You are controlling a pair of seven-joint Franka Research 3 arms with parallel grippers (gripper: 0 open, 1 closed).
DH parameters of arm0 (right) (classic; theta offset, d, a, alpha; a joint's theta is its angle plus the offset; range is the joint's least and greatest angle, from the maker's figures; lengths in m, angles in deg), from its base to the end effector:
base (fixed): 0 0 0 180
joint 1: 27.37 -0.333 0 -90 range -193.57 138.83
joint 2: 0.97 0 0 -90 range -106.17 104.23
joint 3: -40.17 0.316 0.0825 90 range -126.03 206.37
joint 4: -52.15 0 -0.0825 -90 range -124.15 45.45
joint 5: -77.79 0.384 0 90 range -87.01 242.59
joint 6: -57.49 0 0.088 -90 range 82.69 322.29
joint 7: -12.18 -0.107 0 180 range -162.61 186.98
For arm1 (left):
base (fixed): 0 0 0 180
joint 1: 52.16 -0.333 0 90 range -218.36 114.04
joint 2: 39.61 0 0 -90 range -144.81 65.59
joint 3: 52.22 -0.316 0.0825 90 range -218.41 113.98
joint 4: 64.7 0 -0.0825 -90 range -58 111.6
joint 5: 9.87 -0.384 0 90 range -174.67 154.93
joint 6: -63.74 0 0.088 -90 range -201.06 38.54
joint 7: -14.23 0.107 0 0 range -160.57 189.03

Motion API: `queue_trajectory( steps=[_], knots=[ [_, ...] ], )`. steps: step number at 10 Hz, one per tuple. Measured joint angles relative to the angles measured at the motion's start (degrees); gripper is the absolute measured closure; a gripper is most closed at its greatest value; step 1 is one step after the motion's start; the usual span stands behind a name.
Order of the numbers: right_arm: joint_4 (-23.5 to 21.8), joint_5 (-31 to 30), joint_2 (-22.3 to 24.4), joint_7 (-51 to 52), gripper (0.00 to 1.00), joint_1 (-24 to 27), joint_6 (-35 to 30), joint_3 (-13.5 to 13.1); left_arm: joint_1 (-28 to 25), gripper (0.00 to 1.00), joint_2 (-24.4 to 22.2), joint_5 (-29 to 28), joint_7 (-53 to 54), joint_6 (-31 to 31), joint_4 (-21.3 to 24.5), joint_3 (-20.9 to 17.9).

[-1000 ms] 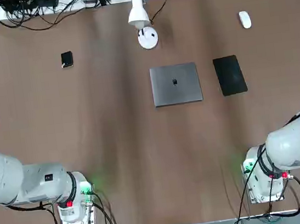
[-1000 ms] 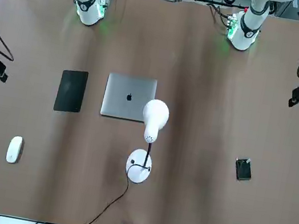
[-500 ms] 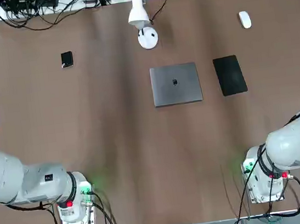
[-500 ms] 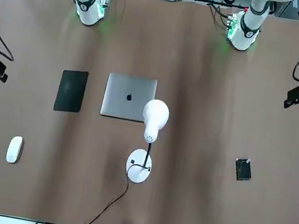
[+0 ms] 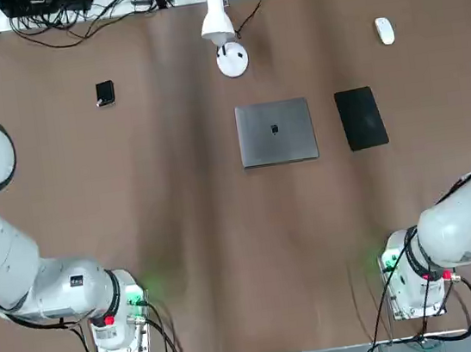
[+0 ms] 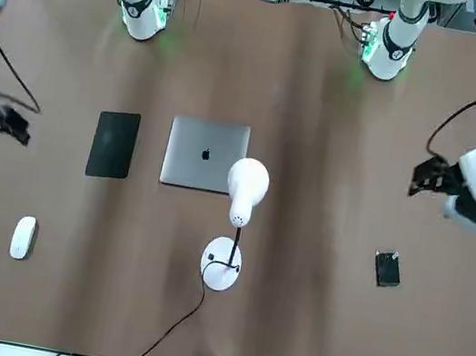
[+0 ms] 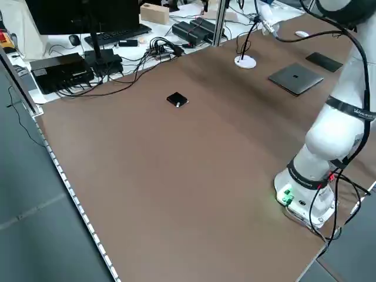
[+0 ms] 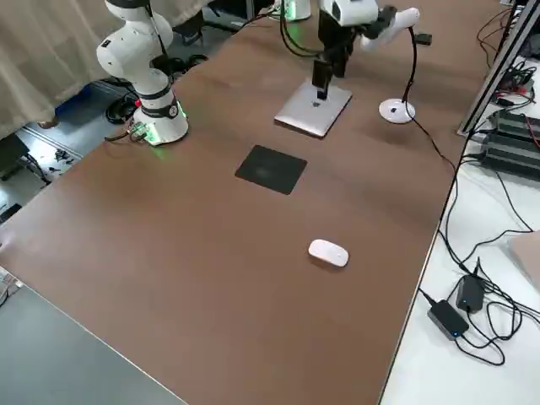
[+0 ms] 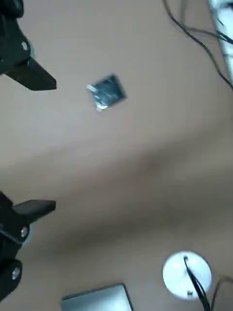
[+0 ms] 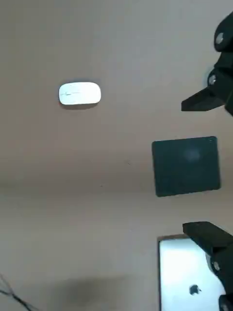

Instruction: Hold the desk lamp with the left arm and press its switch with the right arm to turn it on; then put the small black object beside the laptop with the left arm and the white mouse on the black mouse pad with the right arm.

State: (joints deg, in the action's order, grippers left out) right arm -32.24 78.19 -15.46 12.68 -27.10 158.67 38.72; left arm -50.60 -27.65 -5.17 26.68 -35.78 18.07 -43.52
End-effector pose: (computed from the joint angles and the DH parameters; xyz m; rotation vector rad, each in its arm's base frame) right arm 0.6431 -0.0169 0.5372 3.1406 -0.0339 0.0632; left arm 0.6221 -0.1103 0.5782 2.9728 -0.5743 0.1335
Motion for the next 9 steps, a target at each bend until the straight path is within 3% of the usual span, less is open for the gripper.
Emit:
queue_trajectory(
  steps=[2, 3, 5, 7, 9],
  knots=[
    [-9.94, -0.22, -3.16, 0.01, 0.00, 0.13, 16.88, -0.31, 0.28, 0.00, 4.04, 3.43, 5.97, -6.82, -0.10, 3.22],
    [-12.94, -0.28, -4.33, 0.01, 0.00, 0.20, 21.73, -0.44, 0.42, 0.00, 6.19, 4.31, 7.37, -10.10, -0.12, 4.79],
    [-14.22, -0.29, -6.20, 0.00, 0.00, 0.22, 24.49, -0.53, 1.27, 0.00, 10.73, 4.41, 8.00, -19.34, -0.02, 8.11],
    [-14.21, 1.31, -8.13, -0.10, 0.01, -0.84, 26.38, -0.01, 3.16, 0.00, 17.37, 4.42, 8.87, -31.45, 0.26, 9.06],
    [-13.22, 7.31, -11.81, -4.06, 0.11, -6.07, 29.45, 0.32, 4.78, 0.00, 25.38, 4.44, 13.00, -42.71, 0.10, 9.71]
  ],
)
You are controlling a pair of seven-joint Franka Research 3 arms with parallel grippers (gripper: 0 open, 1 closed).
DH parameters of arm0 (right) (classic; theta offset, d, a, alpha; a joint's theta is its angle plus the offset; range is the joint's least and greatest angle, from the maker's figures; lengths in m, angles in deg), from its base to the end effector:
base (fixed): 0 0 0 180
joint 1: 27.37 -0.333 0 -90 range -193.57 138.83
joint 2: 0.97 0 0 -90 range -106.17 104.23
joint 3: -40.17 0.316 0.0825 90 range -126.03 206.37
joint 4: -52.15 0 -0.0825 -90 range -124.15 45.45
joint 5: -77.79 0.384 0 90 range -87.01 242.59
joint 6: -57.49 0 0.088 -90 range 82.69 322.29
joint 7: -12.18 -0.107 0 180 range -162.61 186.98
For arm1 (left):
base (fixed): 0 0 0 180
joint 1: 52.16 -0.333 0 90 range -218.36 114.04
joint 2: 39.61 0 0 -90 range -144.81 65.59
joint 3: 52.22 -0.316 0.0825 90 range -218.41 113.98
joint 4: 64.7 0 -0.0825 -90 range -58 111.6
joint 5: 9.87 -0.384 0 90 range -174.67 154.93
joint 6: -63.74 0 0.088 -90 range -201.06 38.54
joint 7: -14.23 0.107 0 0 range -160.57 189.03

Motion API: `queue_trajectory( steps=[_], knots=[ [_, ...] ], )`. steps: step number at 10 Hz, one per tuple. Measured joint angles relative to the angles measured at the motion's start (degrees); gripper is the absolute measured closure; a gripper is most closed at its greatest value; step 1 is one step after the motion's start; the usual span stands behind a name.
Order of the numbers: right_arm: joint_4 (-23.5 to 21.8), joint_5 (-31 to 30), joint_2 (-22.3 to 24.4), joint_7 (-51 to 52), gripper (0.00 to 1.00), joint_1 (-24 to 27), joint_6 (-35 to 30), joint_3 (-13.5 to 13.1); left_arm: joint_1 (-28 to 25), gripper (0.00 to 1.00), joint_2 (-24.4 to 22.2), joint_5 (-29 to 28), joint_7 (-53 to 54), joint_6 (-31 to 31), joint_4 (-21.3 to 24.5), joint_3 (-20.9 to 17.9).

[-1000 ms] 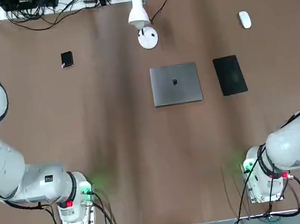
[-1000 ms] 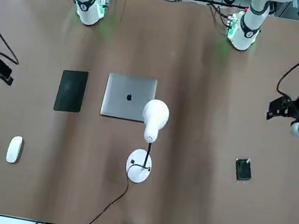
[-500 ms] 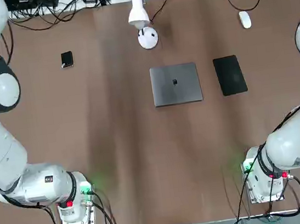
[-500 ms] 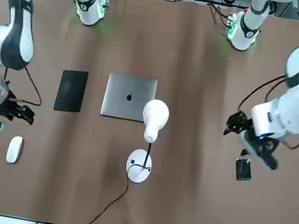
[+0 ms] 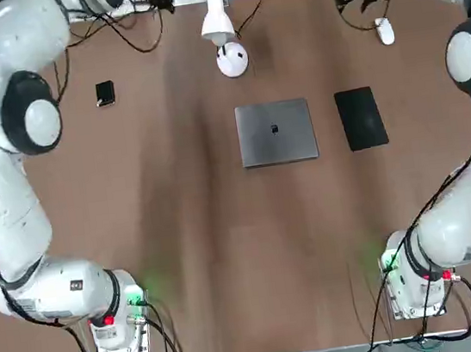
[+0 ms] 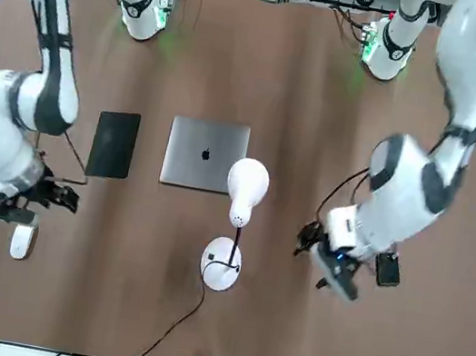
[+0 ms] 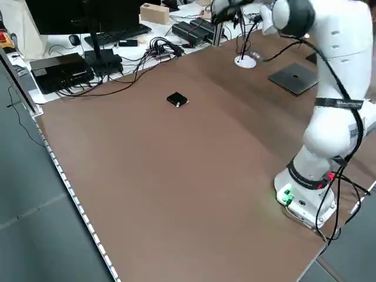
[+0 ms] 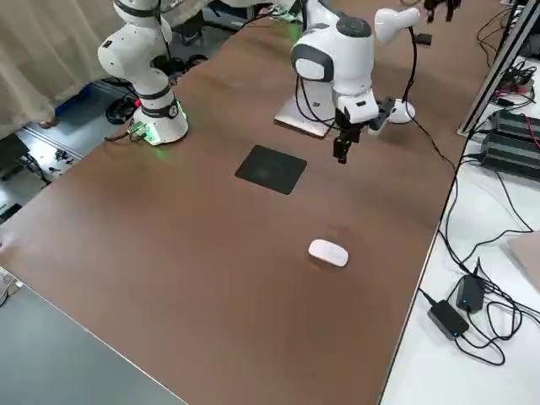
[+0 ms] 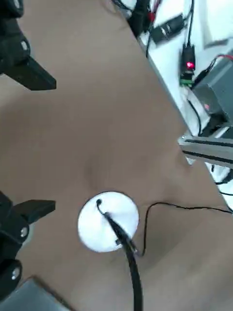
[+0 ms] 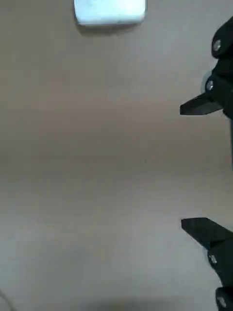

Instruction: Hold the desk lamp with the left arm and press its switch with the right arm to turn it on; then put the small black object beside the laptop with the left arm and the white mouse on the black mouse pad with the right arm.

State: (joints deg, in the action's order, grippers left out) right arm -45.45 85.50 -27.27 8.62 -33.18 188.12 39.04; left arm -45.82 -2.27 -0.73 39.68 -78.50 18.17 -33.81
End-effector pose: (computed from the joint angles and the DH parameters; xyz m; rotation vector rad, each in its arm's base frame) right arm 0.6761 0.0600 0.3383 -3.0290 0.0902 -0.1673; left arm 0.7035 -0.2651 0.3642 2.6334 -0.9119 0.5827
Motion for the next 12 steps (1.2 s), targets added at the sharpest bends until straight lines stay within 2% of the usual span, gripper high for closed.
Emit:
queue_trajectory(
  steps=[3, 5, 6, 7, 9, 12],
  knots=[
    [7.03, 2.23, -5.59, -10.79, 0.62, -8.85, 0.36, 0.24, -0.05, 0.00, 8.27, 2.67, 4.03, -9.44, -1.29, 1.55],
    [10.60, 3.09, -8.56, -15.09, 0.92, -13.53, 1.32, 0.52, -0.20, 0.00, 13.93, 2.88, 4.75, -14.75, -4.16, 4.72],
    [11.78, 3.94, -10.27, -15.34, 0.98, -15.15, 4.36, 0.74, 0.20, 0.00, 17.15, 2.89, 4.80, -17.82, -5.87, 6.91],
    [12.27, 4.48, -12.11, -15.64, 0.99, -16.72, 8.81, 0.92, 1.41, 0.00, 19.97, 2.89, 4.81, -21.01, -7.33, 8.19],
    [13.56, 5.12, -15.78, -17.67, 0.99, -19.39, 14.74, 1.06, 4.86, 0.02, 23.86, 2.97, 4.80, -26.32, -9.04, 8.48],
    [17.93, 5.39, -19.65, -20.95, 0.99, -21.53, 16.14, 1.13, 6.04, 0.03, 25.57, 3.07, 4.80, -28.52, -9.81, 8.47]
  ],
)
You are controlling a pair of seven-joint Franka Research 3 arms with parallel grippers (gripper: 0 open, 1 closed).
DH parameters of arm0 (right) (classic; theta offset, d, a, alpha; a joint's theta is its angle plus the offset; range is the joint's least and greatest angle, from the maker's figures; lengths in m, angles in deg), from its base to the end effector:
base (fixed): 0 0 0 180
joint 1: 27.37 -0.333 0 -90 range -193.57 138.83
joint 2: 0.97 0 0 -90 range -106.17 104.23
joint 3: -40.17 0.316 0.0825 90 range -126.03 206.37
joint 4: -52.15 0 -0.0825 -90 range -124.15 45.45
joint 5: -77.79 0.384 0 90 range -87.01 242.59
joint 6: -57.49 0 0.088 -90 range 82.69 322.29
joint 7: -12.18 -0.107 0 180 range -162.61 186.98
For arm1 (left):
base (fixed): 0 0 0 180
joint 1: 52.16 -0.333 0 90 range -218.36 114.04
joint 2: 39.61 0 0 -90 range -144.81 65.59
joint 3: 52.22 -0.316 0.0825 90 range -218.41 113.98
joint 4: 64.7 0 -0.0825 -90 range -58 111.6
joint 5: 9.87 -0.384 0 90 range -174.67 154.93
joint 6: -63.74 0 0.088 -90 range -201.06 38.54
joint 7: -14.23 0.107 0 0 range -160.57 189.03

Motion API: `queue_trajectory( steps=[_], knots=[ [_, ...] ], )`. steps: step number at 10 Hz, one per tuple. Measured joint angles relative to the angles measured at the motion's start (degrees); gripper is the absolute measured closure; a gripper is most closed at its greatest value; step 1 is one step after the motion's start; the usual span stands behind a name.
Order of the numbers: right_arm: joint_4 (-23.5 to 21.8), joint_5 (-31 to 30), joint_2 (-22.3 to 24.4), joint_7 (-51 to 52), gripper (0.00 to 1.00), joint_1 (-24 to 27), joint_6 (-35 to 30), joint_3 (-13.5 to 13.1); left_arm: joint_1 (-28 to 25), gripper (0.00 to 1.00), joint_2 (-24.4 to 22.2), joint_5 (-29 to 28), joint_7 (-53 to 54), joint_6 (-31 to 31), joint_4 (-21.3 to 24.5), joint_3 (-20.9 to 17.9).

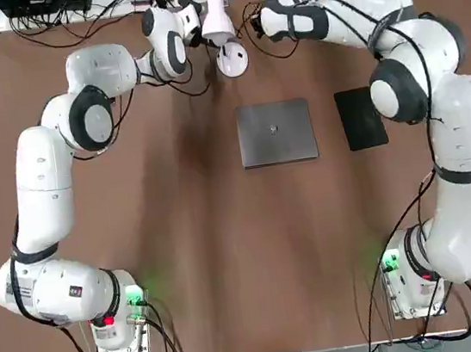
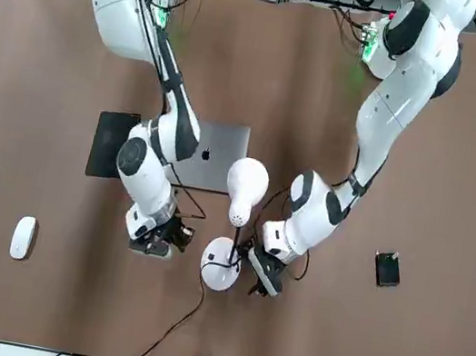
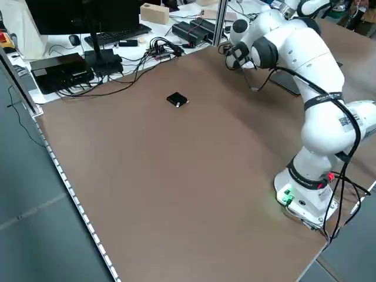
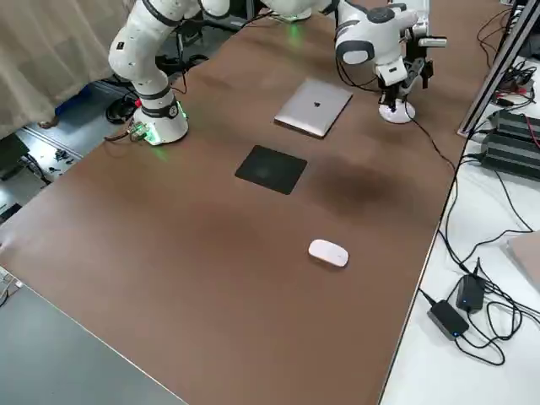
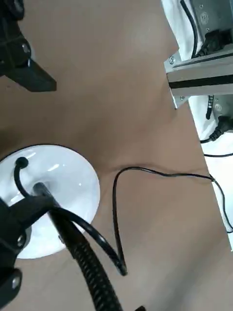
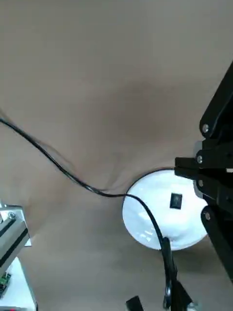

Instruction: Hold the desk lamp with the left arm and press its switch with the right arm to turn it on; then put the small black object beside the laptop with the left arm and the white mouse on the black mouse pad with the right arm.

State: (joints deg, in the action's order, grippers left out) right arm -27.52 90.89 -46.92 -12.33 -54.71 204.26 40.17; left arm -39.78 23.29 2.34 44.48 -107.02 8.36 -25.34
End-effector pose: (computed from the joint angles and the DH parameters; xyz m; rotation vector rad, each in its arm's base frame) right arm 0.6812 0.3484 0.2685 -2.8096 0.1671 -0.3718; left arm 0.6896 -0.3788 0.1902 2.4196 -0.7860 0.8361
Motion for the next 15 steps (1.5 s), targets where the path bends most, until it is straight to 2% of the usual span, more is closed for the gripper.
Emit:
queue_trajectory(
  steps=[3, 7, 12, 15],
  knots=[
    [2.64, 0.06, -3.59, -0.10, 0.99, -0.48, 3.77, 1.93, 0.30, 0.01, 0.68, 0.00, 0.98, -1.18, 0.00, -0.13],
    [4.68, 0.07, -7.73, -0.11, 0.99, -1.26, 7.97, 2.15, -0.84, 0.01, 0.74, 0.00, 3.50, -1.08, 2.09, -0.11],
    [5.70, 0.07, -8.19, -0.12, 0.99, -2.06, 7.54, 2.37, -0.62, 0.00, -0.06, 0.00, 3.61, -1.10, 4.38, 1.67],
    [7.25, 0.07, -7.92, -0.12, 0.99, -2.11, 0.81, 2.33, -0.14, 0.04, -0.70, -0.01, 3.89, -1.16, 5.86, 2.05]
  ],
)
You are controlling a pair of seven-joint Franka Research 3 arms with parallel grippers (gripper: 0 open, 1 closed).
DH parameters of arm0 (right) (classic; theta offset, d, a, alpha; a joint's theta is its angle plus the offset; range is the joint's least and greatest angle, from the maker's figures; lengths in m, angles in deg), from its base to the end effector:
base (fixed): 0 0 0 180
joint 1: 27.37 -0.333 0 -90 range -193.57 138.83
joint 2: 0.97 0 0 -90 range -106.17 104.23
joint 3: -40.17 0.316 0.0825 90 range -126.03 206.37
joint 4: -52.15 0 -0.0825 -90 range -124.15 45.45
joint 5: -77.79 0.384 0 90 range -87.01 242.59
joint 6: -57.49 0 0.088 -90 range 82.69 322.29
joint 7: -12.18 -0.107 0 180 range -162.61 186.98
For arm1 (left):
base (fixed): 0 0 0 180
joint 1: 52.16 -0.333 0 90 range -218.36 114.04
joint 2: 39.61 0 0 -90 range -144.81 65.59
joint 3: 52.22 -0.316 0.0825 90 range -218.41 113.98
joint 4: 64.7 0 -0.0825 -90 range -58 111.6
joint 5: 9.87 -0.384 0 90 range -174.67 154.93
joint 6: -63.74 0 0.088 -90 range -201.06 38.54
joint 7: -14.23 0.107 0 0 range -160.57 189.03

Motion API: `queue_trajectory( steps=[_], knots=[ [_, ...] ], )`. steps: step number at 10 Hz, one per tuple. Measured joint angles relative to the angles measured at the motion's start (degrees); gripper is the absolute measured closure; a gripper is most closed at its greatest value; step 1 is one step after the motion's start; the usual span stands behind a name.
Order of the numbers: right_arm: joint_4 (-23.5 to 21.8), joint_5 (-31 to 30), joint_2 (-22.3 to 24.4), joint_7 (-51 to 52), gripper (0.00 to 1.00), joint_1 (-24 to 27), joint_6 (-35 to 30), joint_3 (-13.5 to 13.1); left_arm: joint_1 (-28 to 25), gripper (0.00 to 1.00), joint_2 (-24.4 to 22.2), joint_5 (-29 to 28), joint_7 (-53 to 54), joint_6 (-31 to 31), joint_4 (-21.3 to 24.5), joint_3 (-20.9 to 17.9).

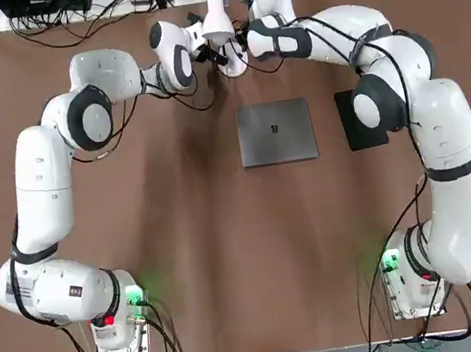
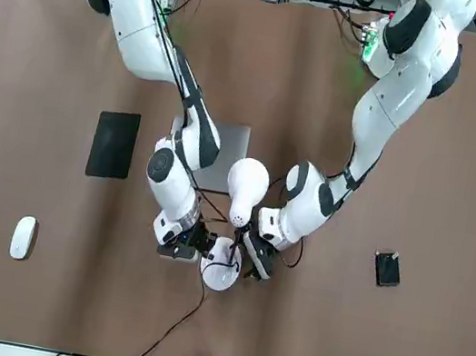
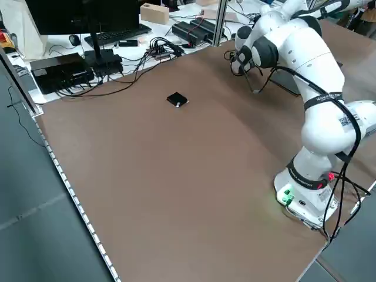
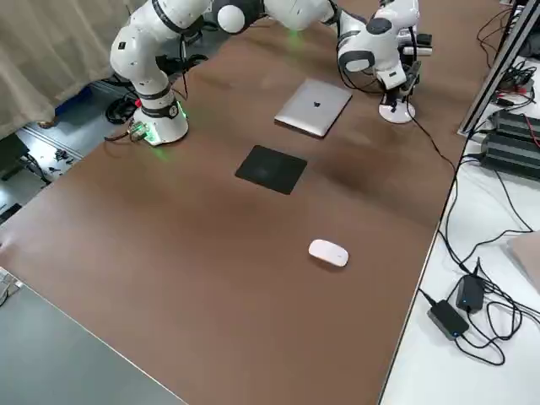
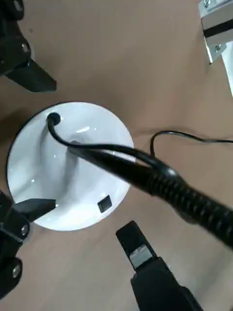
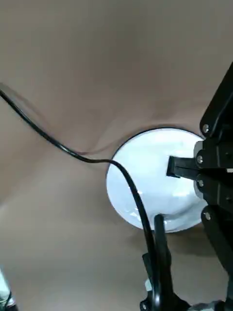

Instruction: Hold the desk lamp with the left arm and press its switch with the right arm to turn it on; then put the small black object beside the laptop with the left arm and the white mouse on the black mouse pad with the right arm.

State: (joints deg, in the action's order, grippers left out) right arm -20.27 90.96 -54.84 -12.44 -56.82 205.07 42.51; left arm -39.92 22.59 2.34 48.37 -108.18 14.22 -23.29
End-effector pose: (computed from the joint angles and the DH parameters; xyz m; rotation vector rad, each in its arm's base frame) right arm 0.6724 0.4010 0.2240 -2.7816 0.0963 -0.3340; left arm 0.6544 -0.3986 0.1661 2.3909 -0.9015 0.7653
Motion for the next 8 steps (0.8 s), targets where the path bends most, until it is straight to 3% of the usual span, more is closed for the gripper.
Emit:
queue_trajectory(
  steps=[2, 5, 8],
  knots=[
    [0.50, 0.00, 0.40, 0.00, 0.99, 0.00, -4.43, -0.09, 0.85, 0.36, -0.12, 0.00, 0.38, -0.46, -0.63, 0.00],
    [1.47, 0.00, 0.38, 0.01, 0.99, -0.17, -4.51, -0.10, 1.38, 0.58, -0.08, 0.00, 0.74, -4.05, -0.68, -0.05],
    [2.13, 0.00, -0.45, 0.03, 0.99, -0.59, -2.95, -0.09, 1.70, 0.66, 0.22, 0.00, 0.74, -5.76, -0.64, -0.09]
  ],
)
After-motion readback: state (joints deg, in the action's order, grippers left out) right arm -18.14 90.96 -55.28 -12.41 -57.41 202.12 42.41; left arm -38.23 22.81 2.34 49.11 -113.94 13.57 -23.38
